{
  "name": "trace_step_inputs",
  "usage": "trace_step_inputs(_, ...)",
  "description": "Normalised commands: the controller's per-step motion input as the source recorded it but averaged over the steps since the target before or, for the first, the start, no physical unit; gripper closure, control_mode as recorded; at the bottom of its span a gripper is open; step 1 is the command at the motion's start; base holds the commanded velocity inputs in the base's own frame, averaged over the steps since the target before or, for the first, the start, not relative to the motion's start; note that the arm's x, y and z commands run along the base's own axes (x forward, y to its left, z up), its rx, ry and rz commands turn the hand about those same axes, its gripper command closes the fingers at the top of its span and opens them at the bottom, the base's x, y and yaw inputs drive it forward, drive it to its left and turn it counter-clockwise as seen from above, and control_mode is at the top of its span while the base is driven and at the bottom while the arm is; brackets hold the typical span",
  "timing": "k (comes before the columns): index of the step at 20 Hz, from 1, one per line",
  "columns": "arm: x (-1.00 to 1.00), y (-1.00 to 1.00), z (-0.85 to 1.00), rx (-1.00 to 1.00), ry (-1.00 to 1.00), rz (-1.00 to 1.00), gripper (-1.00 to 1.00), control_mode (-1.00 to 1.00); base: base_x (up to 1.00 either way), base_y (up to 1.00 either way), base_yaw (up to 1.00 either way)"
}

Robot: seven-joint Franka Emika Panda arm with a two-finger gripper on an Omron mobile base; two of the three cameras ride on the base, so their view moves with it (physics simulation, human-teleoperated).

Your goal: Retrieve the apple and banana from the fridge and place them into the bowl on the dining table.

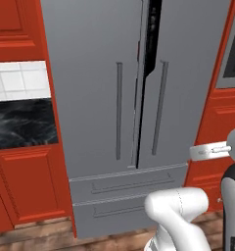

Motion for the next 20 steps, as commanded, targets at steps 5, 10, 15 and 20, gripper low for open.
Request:
trace_step_inputs(5, 0.0, 0.0, 0.0, 0.0, 0.0, 0.0, -1.0, 1.0, -0.45, 0.0, 0.0)
trace_step_inputs(10, 0.0, 0.0, 0.0, 0.0, 0.0, 0.0, -1.0, 1.0, -0.43, 0.0, 0.0)
trace_step_inputs(15, 0.0, 0.0, 0.0, 0.0, 0.0, 0.0, -1.0, 1.0, -0.33, 0.14, 0.0)
trace_step_inputs(20, 0.0, 0.0, 0.0, 0.0, 0.0, 0.0, -1.0, 1.0, -0.12, 0.35, 0.0)
